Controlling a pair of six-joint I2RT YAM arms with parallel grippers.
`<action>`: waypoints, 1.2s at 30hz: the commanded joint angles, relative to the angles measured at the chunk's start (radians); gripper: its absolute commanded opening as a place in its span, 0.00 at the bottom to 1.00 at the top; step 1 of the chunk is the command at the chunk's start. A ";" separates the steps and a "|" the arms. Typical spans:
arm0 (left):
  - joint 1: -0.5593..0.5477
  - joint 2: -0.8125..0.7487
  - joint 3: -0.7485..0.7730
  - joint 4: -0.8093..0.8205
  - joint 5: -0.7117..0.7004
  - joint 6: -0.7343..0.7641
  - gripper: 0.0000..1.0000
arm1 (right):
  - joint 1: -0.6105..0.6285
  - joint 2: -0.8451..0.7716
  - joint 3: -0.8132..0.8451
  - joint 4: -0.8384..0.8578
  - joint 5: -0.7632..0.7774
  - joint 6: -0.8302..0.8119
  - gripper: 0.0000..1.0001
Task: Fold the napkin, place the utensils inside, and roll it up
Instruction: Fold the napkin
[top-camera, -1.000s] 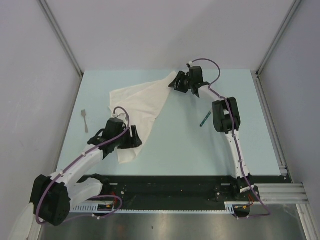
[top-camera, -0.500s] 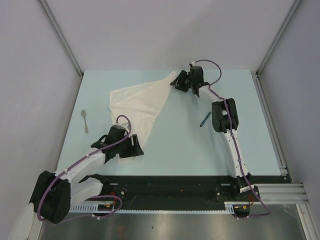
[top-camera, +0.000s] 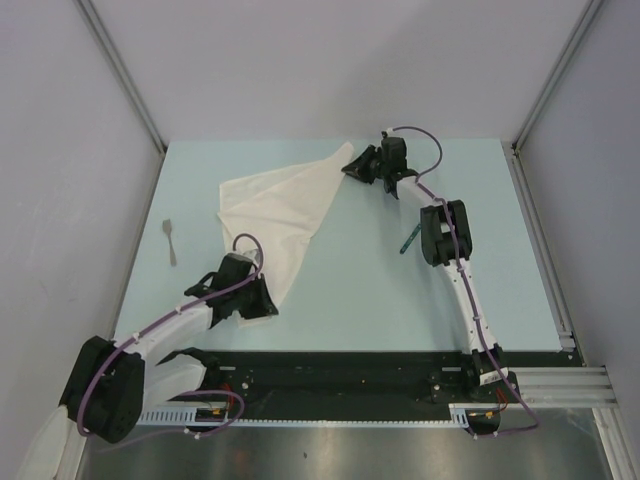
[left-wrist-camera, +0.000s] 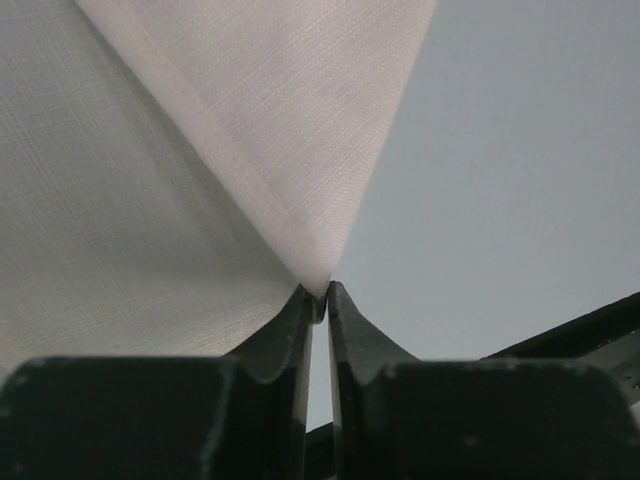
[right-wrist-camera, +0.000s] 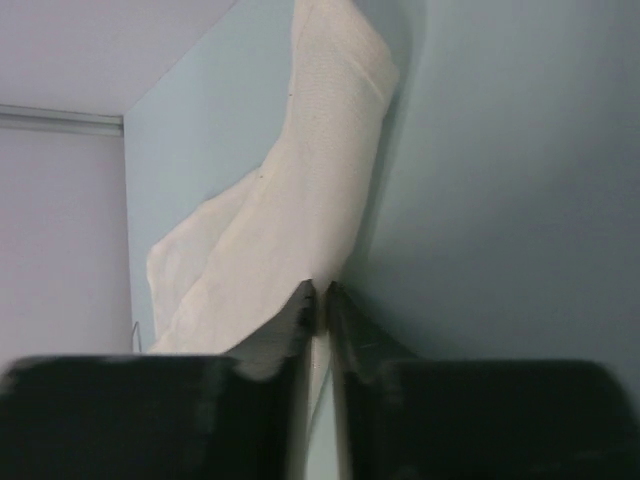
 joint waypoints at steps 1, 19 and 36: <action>-0.009 -0.029 -0.008 -0.005 -0.003 -0.019 0.08 | -0.006 0.060 0.007 -0.010 0.006 0.044 0.04; -0.152 -0.089 -0.037 -0.035 0.023 -0.099 0.16 | -0.112 -0.021 -0.090 0.045 0.001 0.018 0.00; 0.296 0.213 0.515 0.027 -0.292 0.250 0.74 | -0.172 -0.622 -0.650 0.047 -0.061 -0.200 0.55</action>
